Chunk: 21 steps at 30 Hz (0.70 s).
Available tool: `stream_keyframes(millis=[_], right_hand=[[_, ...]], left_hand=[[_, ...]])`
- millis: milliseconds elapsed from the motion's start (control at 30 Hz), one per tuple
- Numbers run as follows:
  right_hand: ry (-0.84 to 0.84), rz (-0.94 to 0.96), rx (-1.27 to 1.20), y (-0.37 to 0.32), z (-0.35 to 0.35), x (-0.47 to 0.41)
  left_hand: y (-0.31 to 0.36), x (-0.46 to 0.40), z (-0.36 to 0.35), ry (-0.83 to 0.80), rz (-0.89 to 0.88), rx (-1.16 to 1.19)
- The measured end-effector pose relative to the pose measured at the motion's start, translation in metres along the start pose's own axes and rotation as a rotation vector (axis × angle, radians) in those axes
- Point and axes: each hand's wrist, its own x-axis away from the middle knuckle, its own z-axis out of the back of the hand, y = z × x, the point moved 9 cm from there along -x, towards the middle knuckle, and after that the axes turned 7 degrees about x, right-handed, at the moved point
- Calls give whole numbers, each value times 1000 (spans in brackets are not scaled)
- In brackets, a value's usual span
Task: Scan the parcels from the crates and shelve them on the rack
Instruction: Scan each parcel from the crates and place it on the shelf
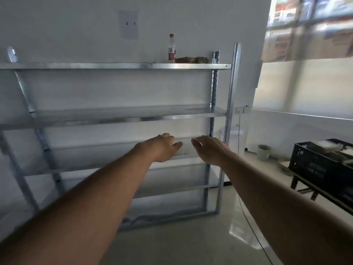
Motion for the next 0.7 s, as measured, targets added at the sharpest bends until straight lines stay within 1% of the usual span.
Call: stream_keyframes(millis=[167, 333, 500, 700], right_hand=[[68, -125, -27, 30, 0, -15], [123, -243, 16, 74, 1, -12], [126, -362, 107, 144, 12, 3], [96, -479, 127, 257, 19, 15]], left_hand=[[9, -46, -5, -23, -141, -63], [44, -93, -26, -45, -287, -67], [107, -141, -62, -64, -442, -45], [209, -196, -107, -82, -545, -56]])
